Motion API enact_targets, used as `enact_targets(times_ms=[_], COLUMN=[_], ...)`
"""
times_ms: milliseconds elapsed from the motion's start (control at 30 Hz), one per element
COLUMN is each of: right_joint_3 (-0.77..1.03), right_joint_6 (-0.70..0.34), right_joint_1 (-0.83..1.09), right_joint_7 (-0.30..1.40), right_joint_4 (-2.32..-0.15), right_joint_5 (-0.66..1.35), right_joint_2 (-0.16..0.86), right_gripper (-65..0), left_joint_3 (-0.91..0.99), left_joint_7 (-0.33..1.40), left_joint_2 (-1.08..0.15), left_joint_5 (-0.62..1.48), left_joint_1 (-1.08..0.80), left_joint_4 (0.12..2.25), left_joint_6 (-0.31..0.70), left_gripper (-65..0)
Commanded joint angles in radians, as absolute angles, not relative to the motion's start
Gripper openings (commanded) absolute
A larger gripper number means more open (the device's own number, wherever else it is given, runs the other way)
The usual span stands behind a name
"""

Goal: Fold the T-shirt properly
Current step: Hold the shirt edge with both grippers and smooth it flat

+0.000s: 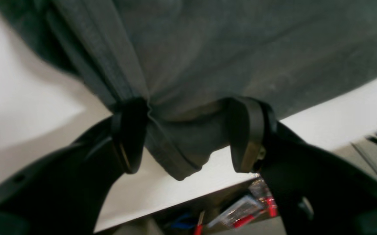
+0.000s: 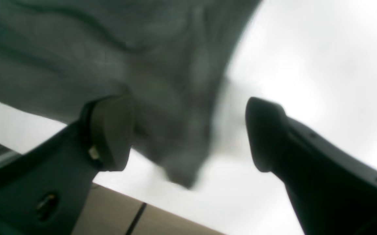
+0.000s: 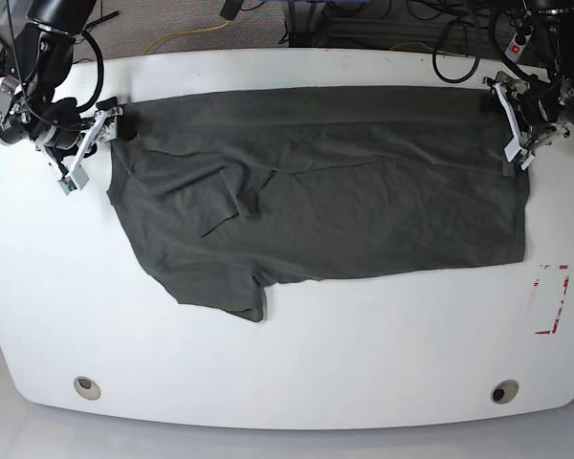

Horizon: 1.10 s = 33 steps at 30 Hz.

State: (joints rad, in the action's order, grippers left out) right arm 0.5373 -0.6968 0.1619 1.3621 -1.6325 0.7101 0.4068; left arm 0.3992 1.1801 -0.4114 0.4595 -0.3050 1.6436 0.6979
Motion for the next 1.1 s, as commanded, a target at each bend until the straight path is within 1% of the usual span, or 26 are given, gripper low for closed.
enact_targets(times_ms=[0, 133, 200, 300, 433, 600, 733, 900, 1067], right_joint_3=[0.547, 0.549, 0.549, 0.549, 0.547, 0.547, 0.545, 0.545, 0.547], right_joint_6=[-0.698, -0.698, -0.698, -0.698, -0.698, -0.698, -0.698, -0.698, -0.698], right_joint_1=[0.151, 0.156, 0.160, 0.220, 0.280, 0.320, 0.328, 0.303, 0.294], right_joint_7=[1.349, 1.354, 1.356, 1.369, 1.369, 1.369, 1.368, 1.359, 1.357], right_joint_4=[-1.647, -1.655, -1.669, -1.702, -1.748, -1.745, -1.724, -1.702, -1.702], right_joint_5=[0.717, 0.734, 0.774, 0.888, 1.053, 1.063, 0.990, 0.731, 0.621], right_joint_2=[0.453, 0.476, 0.478, 0.470, 0.412, 0.355, 0.325, 0.315, 0.337], right_gripper=[-14.1, -14.1, -14.1, -14.1, -14.1, -14.1, -14.1, -14.1, -14.1], left_joint_3=[0.404, 0.406, 0.406, 0.410, 0.410, 0.410, 0.407, 0.404, 0.369], left_joint_7=[1.208, 1.211, 1.213, 1.213, 1.213, 1.213, 1.211, 1.205, 1.139], left_joint_2=[-0.427, -0.449, -0.458, -0.461, -0.463, -0.458, -0.458, -0.456, -0.461], left_joint_5=[0.400, 0.386, 0.390, 0.390, 0.387, 0.384, 0.383, 0.320, 0.248], left_joint_1=[-0.300, -0.302, -0.303, -0.311, -0.311, -0.311, -0.314, -0.311, -0.311], left_joint_4=[1.649, 1.719, 1.751, 1.776, 1.778, 1.774, 1.774, 1.732, 1.664], left_joint_6=[0.698, 0.698, 0.698, 0.698, 0.698, 0.698, 0.698, 0.698, 0.698], left_gripper=[-27.6, -27.5, -27.4, -27.4, -27.4, -27.4, -27.4, -27.4, -27.4])
